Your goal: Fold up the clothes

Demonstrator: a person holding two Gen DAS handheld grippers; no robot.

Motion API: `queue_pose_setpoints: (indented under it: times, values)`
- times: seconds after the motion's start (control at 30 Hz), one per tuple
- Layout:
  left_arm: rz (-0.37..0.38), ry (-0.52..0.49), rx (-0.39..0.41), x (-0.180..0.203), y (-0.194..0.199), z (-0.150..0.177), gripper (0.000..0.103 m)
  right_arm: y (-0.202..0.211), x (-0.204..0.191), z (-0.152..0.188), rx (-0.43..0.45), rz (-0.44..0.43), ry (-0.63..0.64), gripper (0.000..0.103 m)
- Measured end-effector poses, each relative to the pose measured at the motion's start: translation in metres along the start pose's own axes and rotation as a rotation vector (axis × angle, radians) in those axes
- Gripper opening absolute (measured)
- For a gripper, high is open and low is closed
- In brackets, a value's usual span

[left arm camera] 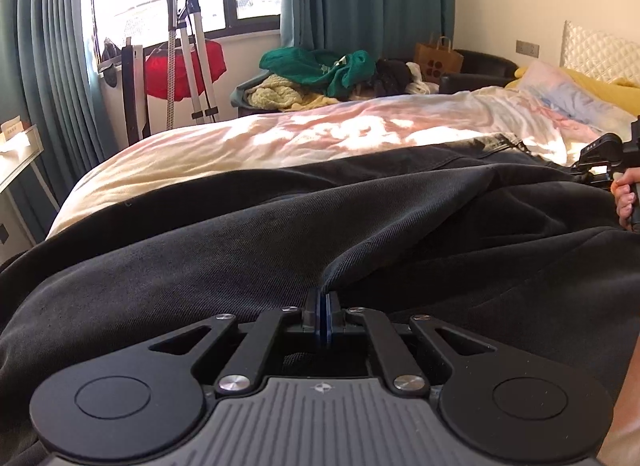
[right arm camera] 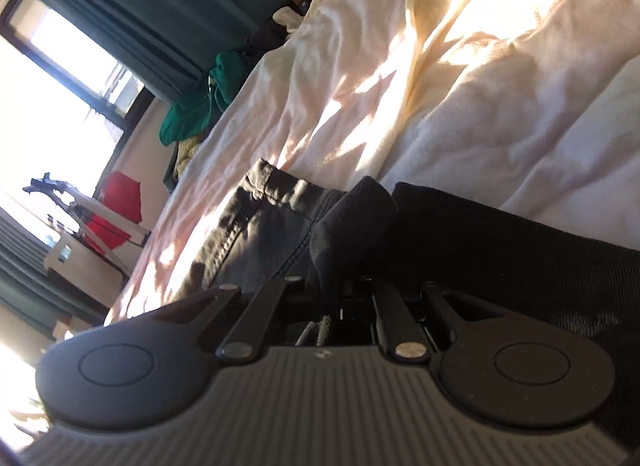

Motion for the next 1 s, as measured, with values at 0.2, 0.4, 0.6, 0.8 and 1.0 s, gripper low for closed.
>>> queue_pose_setpoints:
  times: [0.2,0.4,0.6,0.8,1.0]
  values:
    - [-0.026,0.028,-0.008,0.005,0.006,-0.003,0.032,0.033,-0.013,-0.003,-0.013,0.003,0.166,0.030]
    - [-0.085,0.049,0.010,0.019,0.035,-0.010,0.067,0.095,-0.041,0.009,0.028,-0.013,0.358,0.063]
    - [-0.155,0.169,0.065,0.021,0.082,-0.020,0.091,0.162,-0.091,0.043,0.034,-0.149,0.524,0.066]
    - [-0.246,0.258,0.071,0.014,0.131,-0.004,0.103,0.196,-0.115,0.062,0.024,-0.248,0.601,0.083]
    - [-0.377,0.401,0.067,-0.023,0.174,0.015,0.103,0.196,-0.108,0.062,0.023,-0.210,0.555,0.089]
Point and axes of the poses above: each gripper's, at about its wrist camera, not at the fingertips, and y roughly against the way its jaws point, x to its right, z to its underside, the point moved 6 cm from there along -y, roughly the way its jaws point, and after that the axes turned 9 degrees about x, right-handed, at the moved point
